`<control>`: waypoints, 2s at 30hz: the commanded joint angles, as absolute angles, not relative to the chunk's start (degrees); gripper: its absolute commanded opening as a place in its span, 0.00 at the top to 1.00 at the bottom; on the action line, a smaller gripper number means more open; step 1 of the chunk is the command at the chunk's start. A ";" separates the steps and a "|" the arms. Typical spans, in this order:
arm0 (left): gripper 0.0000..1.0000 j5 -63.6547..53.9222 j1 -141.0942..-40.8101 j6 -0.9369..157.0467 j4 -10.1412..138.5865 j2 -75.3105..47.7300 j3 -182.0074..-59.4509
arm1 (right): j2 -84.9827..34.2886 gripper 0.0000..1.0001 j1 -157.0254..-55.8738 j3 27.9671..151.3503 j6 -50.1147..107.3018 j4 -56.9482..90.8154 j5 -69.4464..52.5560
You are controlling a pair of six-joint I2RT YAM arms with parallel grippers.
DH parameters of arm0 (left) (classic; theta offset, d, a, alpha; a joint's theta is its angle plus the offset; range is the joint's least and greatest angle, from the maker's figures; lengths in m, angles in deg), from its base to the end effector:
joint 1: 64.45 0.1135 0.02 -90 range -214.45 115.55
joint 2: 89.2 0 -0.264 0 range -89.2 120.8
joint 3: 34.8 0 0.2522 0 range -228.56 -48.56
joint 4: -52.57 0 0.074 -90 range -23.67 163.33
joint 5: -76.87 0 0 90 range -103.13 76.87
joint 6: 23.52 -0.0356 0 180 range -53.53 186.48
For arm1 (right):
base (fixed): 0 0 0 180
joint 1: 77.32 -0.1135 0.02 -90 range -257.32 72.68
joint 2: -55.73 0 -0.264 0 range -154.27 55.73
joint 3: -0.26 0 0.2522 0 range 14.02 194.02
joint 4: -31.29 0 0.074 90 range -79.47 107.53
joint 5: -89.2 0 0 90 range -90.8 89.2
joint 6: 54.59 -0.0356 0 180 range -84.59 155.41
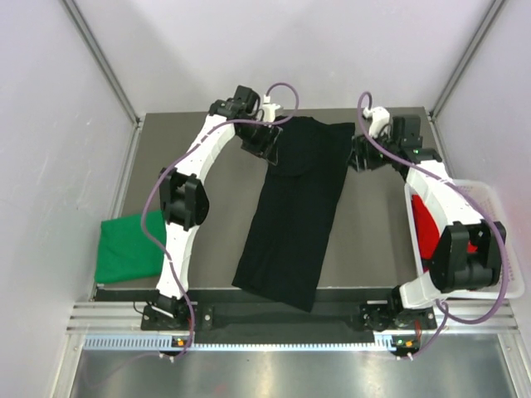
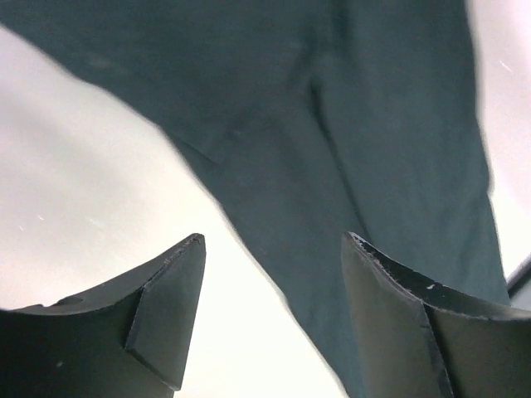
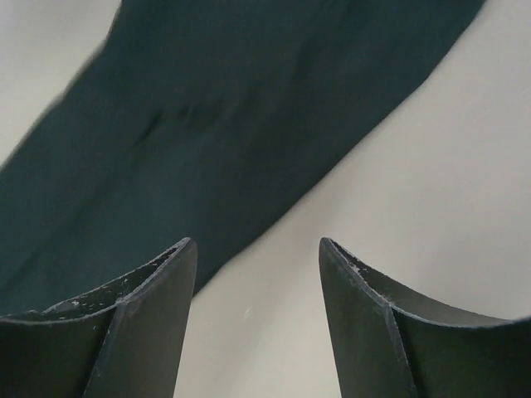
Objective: Fold and stack the t-shirts
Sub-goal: Fold the tshirt
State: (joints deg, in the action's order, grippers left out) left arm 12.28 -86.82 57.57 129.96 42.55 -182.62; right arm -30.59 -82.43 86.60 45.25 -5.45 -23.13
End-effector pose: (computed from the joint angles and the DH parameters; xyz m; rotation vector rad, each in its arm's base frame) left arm 0.4465 -0.2003 0.2871 0.8520 2.4831 -0.6653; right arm 0.3384 0.0438 0.3131 -0.4957 2.1251 0.3833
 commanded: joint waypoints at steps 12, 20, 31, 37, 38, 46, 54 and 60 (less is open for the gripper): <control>0.34 18.42 -78.60 69.99 112.39 58.54 -187.52 | -21.61 0.38 -82.33 77.40 47.10 -5.94 -33.59; 0.35 30.98 -77.99 78.76 99.74 64.87 -186.89 | -22.31 0.38 -81.19 74.67 48.06 -5.32 -33.24; 0.75 32.32 -80.18 82.38 93.22 73.66 -189.45 | -22.40 0.38 -79.52 72.65 48.24 -4.09 -32.10; 1.00 27.84 -79.31 82.91 94.27 73.23 -189.80 | -22.66 0.38 -78.99 71.95 48.06 -3.13 -31.66; 1.00 25.31 -78.96 82.82 95.06 72.62 -189.71 | -22.93 0.38 -78.91 72.03 48.06 -3.04 -31.65; 1.00 21.59 -73.78 81.42 95.77 67.70 -185.85 | -25.03 0.38 -78.73 73.17 47.71 -2.34 -30.60; 1.00 23.26 -71.40 80.54 95.86 64.88 -181.89 | -26.62 0.38 -78.64 74.23 47.62 -2.34 -30.95; 0.75 26.69 -71.57 78.70 96.20 63.74 -180.57 | -26.01 0.38 -78.73 73.97 48.06 -2.42 -31.21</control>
State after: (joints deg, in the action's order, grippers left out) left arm 29.48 -71.33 82.42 92.24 64.69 -182.75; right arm -26.79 -79.28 71.87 47.35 -4.71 -30.45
